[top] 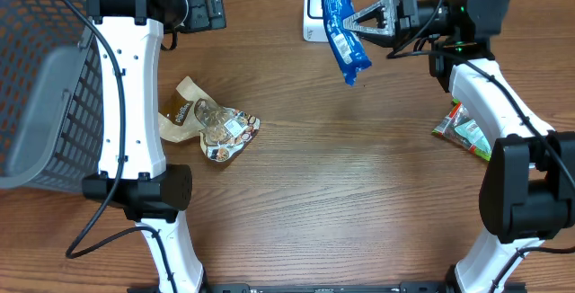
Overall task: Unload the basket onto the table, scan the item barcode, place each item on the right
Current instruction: 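Lift the Oreo pack and carry it toward the scanner, then hold the Oreo pack up in front of the scanner window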
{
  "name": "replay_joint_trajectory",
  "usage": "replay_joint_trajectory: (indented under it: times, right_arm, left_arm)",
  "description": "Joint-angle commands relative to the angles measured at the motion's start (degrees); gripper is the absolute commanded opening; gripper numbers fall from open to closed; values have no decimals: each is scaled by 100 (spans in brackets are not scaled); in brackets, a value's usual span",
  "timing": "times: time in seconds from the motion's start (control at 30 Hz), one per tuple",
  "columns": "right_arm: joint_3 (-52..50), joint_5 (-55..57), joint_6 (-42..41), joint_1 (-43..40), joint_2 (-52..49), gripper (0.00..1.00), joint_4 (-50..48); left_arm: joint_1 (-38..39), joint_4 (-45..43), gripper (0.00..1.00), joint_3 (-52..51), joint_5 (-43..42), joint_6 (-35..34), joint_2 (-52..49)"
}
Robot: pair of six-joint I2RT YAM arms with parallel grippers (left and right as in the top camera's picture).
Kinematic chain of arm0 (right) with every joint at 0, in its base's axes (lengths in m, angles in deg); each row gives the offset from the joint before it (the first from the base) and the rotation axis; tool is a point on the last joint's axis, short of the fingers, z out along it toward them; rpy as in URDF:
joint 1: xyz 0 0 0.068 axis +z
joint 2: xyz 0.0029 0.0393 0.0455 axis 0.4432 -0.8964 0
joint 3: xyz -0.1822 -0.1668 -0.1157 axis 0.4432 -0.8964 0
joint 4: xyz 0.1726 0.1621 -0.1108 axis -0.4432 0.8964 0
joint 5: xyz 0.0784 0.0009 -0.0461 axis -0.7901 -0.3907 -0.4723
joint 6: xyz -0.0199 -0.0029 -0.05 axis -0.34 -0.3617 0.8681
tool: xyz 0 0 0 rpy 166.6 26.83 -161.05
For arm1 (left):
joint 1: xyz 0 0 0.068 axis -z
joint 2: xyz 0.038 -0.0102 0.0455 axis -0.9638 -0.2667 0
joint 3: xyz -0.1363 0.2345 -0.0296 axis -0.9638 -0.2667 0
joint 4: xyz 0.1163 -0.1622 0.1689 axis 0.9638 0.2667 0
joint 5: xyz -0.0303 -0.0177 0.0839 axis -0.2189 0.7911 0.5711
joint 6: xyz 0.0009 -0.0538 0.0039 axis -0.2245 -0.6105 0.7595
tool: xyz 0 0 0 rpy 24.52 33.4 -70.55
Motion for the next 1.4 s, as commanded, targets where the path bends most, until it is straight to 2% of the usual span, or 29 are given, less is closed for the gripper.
replay_joint_trajectory:
  times: [0.0, 0.2, 0.33, 0.43, 0.6, 0.73, 0.87, 1.03, 1.13, 1.37]
  right_arm:
    - [136, 170, 1958, 155, 120, 4, 852]
    - [136, 1285, 4614, 225, 116, 4, 3615]
    - [136, 3316, 6269, 306, 116, 4, 5683]
    - [138, 4441, 6789, 409, 118, 4, 6227]
    - [227, 6529, 7215, 627, 136, 4, 6585]
    - [570, 8644, 7855, 1014, 136, 4, 6924]
    - [885, 10574, 8793, 1567, 131, 4, 6765]
    - [909, 12061, 10445, 2100, 44, 4, 5519]
    - [909, 12371, 11683, 2245, -188, 4, 4686]
    - [909, 12091, 14496, 2253, -1161, 4, 2754]
  left_arm:
    - [2, 9, 100, 61, 31, 7, 0]
    - [2, 7, 100, 61, 31, 7, 0]
    - [2, 9, 100, 61, 31, 7, 0]
    - [2, 9, 100, 61, 31, 7, 0]
    - [4, 7, 100, 61, 31, 7, 0]
    - [2, 9, 100, 61, 33, 7, 0]
    - [2, 9, 100, 61, 31, 7, 0]
    - [2, 7, 100, 61, 31, 4, 0]
    - [2, 9, 100, 61, 33, 7, 0]
    - [2, 9, 100, 61, 31, 7, 0]
